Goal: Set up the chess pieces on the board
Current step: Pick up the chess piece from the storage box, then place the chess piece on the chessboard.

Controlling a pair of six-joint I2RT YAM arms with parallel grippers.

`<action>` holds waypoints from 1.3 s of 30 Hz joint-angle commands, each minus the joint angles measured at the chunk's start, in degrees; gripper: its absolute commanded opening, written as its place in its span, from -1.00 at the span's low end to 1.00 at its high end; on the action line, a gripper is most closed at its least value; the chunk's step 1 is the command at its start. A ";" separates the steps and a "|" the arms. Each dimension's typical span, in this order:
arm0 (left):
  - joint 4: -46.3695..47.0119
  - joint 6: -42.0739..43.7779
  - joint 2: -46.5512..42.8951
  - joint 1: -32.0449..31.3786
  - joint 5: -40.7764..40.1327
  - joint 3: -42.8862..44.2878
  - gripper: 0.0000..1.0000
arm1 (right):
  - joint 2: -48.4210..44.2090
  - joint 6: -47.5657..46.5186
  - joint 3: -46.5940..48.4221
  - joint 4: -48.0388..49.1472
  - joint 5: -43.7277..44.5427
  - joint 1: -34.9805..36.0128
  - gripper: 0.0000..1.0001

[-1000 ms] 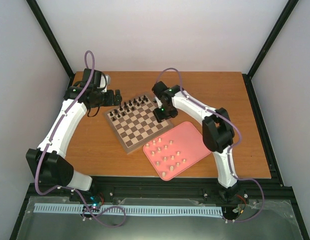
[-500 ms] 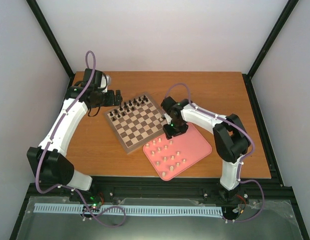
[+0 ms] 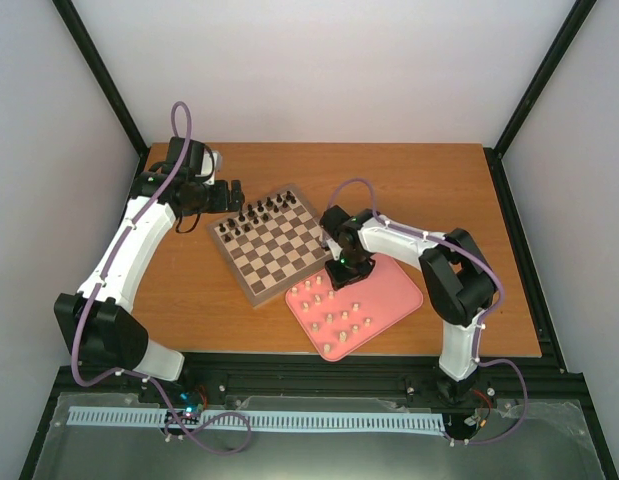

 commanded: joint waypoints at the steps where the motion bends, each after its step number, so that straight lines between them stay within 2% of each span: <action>1: -0.67 0.68 0.10 0.37 0.35 0.00 0.99 | 0.47 1.20 -0.31 1.16 -0.05 0.85 -0.16; 7: -0.57 0.59 0.23 0.37 0.65 0.06 0.99 | 0.91 1.74 -0.14 1.17 0.76 0.95 -0.24; 17: -0.33 0.50 0.28 0.37 0.55 -0.29 0.99 | 1.48 2.30 0.78 -0.09 2.93 0.94 -0.73; 21: -0.43 0.51 0.30 0.37 0.55 -0.31 0.99 | 0.49 2.73 2.82 -2.03 4.12 0.94 -0.81; 28: -0.36 0.42 0.50 0.37 0.81 -0.20 1.00 | 0.83 2.12 15.80 -9.37 5.20 1.18 -0.84; 33: -0.37 0.28 0.49 0.37 1.17 -0.14 0.99 | 5.68 1.47 27.46 -13.20 5.75 1.55 -0.84; 39: -0.50 0.35 0.26 0.37 1.26 -0.24 1.00 | 11.62 1.12 34.27 -13.87 5.42 1.77 -0.84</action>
